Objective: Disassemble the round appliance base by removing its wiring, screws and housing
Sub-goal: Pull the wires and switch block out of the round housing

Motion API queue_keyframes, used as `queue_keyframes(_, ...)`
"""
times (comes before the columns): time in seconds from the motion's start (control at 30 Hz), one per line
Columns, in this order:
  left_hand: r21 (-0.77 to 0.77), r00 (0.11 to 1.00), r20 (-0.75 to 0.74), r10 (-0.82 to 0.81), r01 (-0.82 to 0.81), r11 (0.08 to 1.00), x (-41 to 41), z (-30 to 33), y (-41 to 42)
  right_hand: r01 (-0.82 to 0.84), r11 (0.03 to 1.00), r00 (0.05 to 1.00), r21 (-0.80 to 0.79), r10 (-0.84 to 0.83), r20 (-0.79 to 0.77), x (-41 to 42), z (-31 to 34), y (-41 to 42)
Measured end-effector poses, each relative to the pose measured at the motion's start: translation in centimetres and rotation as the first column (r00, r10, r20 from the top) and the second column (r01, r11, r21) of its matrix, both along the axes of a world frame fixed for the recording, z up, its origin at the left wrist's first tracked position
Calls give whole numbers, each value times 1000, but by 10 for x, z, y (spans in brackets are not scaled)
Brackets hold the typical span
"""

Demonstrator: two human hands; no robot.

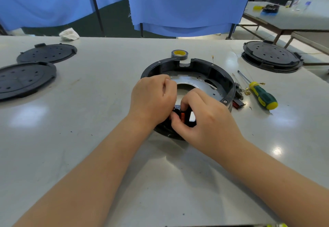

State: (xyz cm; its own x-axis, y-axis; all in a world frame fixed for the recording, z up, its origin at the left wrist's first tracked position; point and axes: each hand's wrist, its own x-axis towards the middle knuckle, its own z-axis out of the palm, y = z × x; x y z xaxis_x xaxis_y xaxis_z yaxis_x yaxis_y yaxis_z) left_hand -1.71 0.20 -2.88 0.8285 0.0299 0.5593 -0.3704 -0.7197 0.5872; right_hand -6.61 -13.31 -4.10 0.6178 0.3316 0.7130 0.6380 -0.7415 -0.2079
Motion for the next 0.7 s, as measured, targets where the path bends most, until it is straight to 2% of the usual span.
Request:
queue_keyframes(0.2,-12,1000,4,1,-1,1000,1,0,0,-15,1000,997,7,15,70,4,-3,2)
queue_keyframes(0.7,1,1000,17,14,-14,1000,1,-2,0,29,999,993,-25,-26,114,5,-5,7)
